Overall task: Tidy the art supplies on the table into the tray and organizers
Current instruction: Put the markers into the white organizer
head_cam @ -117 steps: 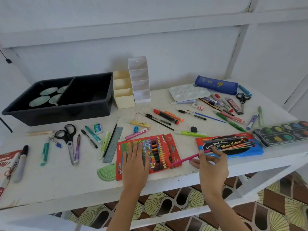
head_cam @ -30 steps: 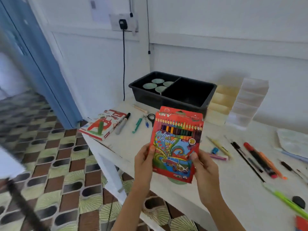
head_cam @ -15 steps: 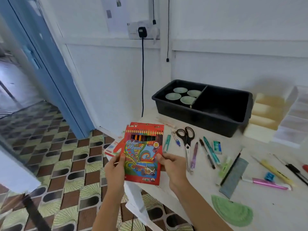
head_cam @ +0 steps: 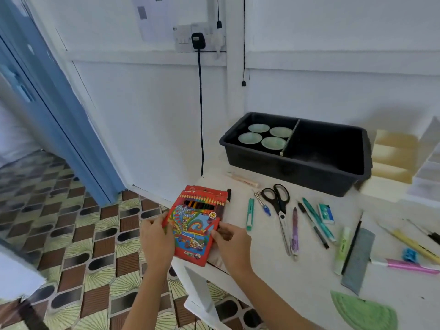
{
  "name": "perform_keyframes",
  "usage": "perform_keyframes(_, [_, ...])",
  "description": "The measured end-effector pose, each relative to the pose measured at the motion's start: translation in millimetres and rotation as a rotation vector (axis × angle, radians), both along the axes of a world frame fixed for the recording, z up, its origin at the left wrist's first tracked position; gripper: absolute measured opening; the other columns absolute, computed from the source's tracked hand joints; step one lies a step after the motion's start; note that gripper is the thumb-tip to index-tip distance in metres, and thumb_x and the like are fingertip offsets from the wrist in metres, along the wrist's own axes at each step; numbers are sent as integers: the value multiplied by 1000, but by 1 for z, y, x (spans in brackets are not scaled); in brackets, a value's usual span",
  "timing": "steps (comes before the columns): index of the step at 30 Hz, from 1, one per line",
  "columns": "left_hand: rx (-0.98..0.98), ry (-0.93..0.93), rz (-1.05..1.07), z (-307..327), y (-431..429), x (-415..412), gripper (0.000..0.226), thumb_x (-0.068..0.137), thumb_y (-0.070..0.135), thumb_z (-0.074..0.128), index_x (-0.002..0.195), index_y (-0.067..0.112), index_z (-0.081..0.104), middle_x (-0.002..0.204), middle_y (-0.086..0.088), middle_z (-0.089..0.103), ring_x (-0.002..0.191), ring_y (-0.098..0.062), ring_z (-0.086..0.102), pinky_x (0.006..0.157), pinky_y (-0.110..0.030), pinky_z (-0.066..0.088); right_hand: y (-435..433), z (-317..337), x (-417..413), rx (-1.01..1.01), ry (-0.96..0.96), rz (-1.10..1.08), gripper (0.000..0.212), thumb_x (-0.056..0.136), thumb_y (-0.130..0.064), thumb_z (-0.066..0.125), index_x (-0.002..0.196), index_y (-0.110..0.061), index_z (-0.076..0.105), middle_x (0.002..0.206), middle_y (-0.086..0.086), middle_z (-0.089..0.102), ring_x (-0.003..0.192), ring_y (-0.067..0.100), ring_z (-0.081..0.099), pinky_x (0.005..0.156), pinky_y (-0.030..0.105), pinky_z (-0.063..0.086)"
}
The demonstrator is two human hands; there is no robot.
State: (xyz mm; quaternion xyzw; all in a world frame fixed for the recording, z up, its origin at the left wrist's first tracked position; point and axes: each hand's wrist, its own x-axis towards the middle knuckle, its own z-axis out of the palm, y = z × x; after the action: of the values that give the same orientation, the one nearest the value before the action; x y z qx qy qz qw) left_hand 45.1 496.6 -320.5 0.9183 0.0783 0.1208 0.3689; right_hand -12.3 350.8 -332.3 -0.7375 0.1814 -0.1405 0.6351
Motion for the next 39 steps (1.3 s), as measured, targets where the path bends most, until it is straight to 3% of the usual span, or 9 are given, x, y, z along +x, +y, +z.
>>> perform_keyframes(4, [120, -21, 48, -6, 0, 9, 29, 94, 19, 53, 121, 13, 60, 115, -12, 51, 112, -28, 44, 98, -41, 25, 5, -3, 5, -139, -36, 30, 29, 89, -19, 64, 115, -5, 64, 95, 2, 56, 82, 0, 58, 64, 4, 46])
perform_keyframes(11, [39, -73, 42, -16, -4, 16, 28, 97, 22, 46, 121, 11, 55, 108, -13, 61, 95, -27, 57, 84, -46, 47, 11, -8, 9, -549, 74, 220, 52, 95, -46, 36, 139, -18, 39, 120, -1, 39, 112, 3, 49, 83, 15, 51])
perform_keyframes(18, [107, -29, 4, -14, -1, 24, 29, 97, 21, 46, 122, 10, 55, 113, -13, 62, 103, -29, 56, 91, -47, 41, 5, -8, 10, -408, 50, 270, 47, 97, -36, 45, 139, -16, 40, 119, -2, 39, 111, 3, 49, 81, 11, 51])
perform_keyframes(21, [327, -139, -33, -8, -9, 18, 31, 91, 11, 55, 122, 5, 57, 121, -17, 59, 112, -35, 54, 94, -50, 35, -6, -1, 5, -323, -16, 132, 31, 97, -18, 50, 128, -16, 52, 107, -5, 49, 84, -1, 53, 67, 5, 45])
perform_keyframes(24, [289, -332, -173, 1, -41, 4, 28, 87, 8, 61, 115, 5, 61, 118, -14, 61, 109, -32, 57, 90, -48, 43, -28, 4, 0, -355, -87, -87, 21, 92, -9, 56, 110, -17, 63, 94, -9, 57, 64, 0, 50, 66, 9, 45])
perform_keyframes(28, [89, -355, -417, -2, -93, -13, 19, 87, 13, 64, 105, 8, 64, 100, -5, 63, 92, -23, 58, 77, -30, 44, -61, 9, -4, -342, -136, -264, 20, 88, -3, 58, 97, -18, 67, 87, -10, 61, 62, 5, 53, 61, 14, 45])
perform_keyframes(31, [22, -285, -500, -10, -123, -25, 23, 86, 23, 67, 104, 9, 65, 96, -1, 64, 90, -17, 58, 76, -24, 44, -83, 10, -12, -372, -157, -403, 18, 86, 0, 60, 93, -14, 68, 84, -7, 65, 61, 5, 54, 74, 7, 44])
perform_keyframes(35, [82, -219, -509, -20, -147, -34, 41, 83, 30, 70, 114, 5, 62, 100, -6, 63, 92, -20, 57, 80, -24, 41, -105, 4, -29, -362, -103, -514, 20, 85, -1, 60, 91, -18, 68, 81, -10, 62, 67, 5, 56, 63, 11, 44])
perform_keyframes(39, [137, -136, -495, -25, -157, -38, 42, 88, 29, 63, 123, 6, 58, 111, -6, 61, 101, -19, 52, 90, -27, 40, -122, 1, -45, -345, -69, -586, 20, 84, 0, 60, 87, -18, 67, 81, -7, 62, 73, 6, 56, 67, 22, 48])
